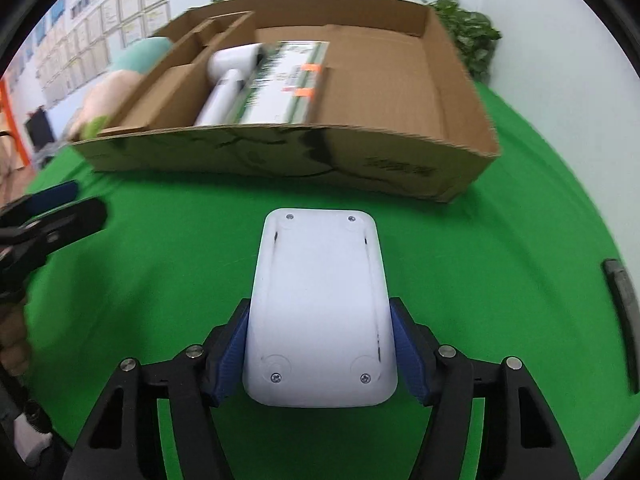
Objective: Organize objects
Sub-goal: 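Close the left gripper on the white case and lift it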
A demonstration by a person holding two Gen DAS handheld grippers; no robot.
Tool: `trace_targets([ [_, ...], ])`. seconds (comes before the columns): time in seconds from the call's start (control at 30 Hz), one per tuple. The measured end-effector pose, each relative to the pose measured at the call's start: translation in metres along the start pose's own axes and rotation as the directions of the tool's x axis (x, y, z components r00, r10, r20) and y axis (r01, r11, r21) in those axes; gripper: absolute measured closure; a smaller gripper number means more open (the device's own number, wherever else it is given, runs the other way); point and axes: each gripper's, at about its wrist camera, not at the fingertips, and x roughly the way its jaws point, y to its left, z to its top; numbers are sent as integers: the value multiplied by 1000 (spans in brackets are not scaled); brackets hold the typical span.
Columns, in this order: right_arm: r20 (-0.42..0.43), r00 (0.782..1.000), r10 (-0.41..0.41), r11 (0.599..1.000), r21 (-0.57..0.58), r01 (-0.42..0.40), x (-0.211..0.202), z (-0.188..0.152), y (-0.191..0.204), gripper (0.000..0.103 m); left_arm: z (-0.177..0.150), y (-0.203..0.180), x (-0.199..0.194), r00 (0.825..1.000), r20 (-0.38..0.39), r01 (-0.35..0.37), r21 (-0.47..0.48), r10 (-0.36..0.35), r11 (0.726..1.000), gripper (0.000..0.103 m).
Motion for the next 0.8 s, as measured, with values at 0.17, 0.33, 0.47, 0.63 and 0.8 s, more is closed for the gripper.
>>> trace_targets([
  [0.17, 15, 982, 186, 982, 13, -187, -11, -13, 36, 26, -5, 9, 7, 968, -76, 222, -164, -237, 961, 2],
  [0.33, 92, 977, 191, 981, -57, -186, -29, -13, 52, 0, -12, 9, 18, 918, -127, 334, -267, -376, 904, 2],
  [0.47, 85, 985, 153, 984, -108, -143, -35, -16, 62, 0, -17, 0, 26, 862, -153, 420, -315, -482, 851, 2],
  [0.63, 63, 983, 175, 975, -152, -164, -41, -30, 69, 1, -19, -16, 31, 834, -179, 464, -285, -522, 839, 10],
  [0.8, 72, 986, 149, 979, -149, -137, -41, -37, 74, 8, -19, -8, 34, 834, -183, 449, -322, -520, 833, 26],
])
